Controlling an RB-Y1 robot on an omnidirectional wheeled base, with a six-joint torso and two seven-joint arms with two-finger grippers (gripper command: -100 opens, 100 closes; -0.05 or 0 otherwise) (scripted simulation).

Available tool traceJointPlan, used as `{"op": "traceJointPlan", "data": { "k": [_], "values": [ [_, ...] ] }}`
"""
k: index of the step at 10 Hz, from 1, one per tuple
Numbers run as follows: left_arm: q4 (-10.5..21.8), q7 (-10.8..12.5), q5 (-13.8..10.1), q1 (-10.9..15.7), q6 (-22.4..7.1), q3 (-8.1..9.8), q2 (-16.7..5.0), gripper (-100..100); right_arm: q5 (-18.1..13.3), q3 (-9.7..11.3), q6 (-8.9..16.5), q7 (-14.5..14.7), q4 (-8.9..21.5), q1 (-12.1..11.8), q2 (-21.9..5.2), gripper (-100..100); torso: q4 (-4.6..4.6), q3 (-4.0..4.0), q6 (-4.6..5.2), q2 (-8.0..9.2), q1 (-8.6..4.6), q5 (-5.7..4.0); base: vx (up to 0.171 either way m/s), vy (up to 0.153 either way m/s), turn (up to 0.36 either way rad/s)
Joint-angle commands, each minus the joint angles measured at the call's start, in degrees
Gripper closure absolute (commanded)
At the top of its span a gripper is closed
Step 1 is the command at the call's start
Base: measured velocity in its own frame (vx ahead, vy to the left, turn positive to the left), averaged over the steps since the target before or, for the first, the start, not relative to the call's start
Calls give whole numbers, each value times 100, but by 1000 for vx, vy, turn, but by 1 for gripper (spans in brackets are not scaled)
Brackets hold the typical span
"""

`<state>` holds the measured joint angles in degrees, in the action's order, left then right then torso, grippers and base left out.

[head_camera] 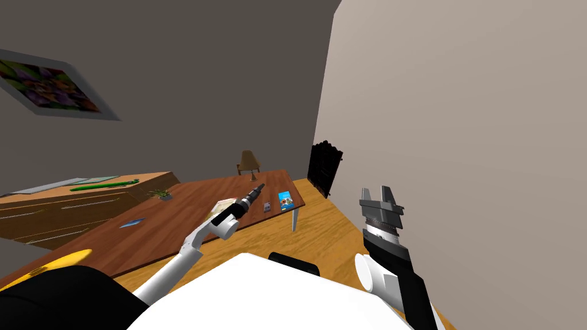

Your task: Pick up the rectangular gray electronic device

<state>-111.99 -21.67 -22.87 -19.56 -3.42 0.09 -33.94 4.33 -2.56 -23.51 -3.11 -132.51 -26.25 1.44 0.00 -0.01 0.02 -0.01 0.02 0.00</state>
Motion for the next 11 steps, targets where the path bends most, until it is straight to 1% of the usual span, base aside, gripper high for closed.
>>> {"op": "traceJointPlan", "data": {
  "k": [1,2,3,4,5,6,7,8,9,10,11],
  "values": [
    [174,-94,-147,50,-196,-21,-122,-100,0,0,0,0,0,0,0,0,0,0,0,0,0,0,-4,4,-86],
    [374,-253,-379,142,-442,-77,-352,-100,0,0,0,0,0,0,0,0,0,0,-3,1,0,0,-3,3,-153],
    [436,-253,-413,142,-459,-77,-357,-100,0,0,0,0,0,0,0,0,0,0,0,0,2,0,-3,7,-84],
    [696,-409,-660,233,-670,-137,-589,-100,0,0,0,0,0,-1,0,0,0,1,-4,1,1,0,-4,5,-169],
    [705,-409,-683,233,-724,-137,-589,-100,0,0,0,0,0,0,0,0,0,1,0,1,1,0,-3,8,-83],
    [902,-559,-920,324,-975,-203,-816,-100,0,-1,0,0,0,-1,0,0,0,1,-5,1,2,0,-4,5,-172],
    [979,-559,-955,324,-990,-203,-816,-100,0,0,0,0,0,0,0,0,0,1,-1,1,1,0,-5,9,-97],
    [1173,-704,-1186,415,-1225,-274,-1038,-100,0,-1,0,0,0,-1,0,0,0,1,-4,1,2,1,-6,6,-184],
    [1259,-704,-1228,415,-1256,-274,-1038,-100,0,0,0,0,0,0,0,0,0,0,-1,1,2,0,-3,12,-103],
    [1497,-842,-1460,506,-1488,-348,-1253,-100,0,-1,0,0,0,-1,0,0,0,0,-4,0,3,1,-4,11,-221],
    [1543,-842,-1501,506,-1520,-348,-1253,-100,0,0,0,0,0,0,0,0,0,0,-1,0,5,1,-5,16,-103]
  ]
}}
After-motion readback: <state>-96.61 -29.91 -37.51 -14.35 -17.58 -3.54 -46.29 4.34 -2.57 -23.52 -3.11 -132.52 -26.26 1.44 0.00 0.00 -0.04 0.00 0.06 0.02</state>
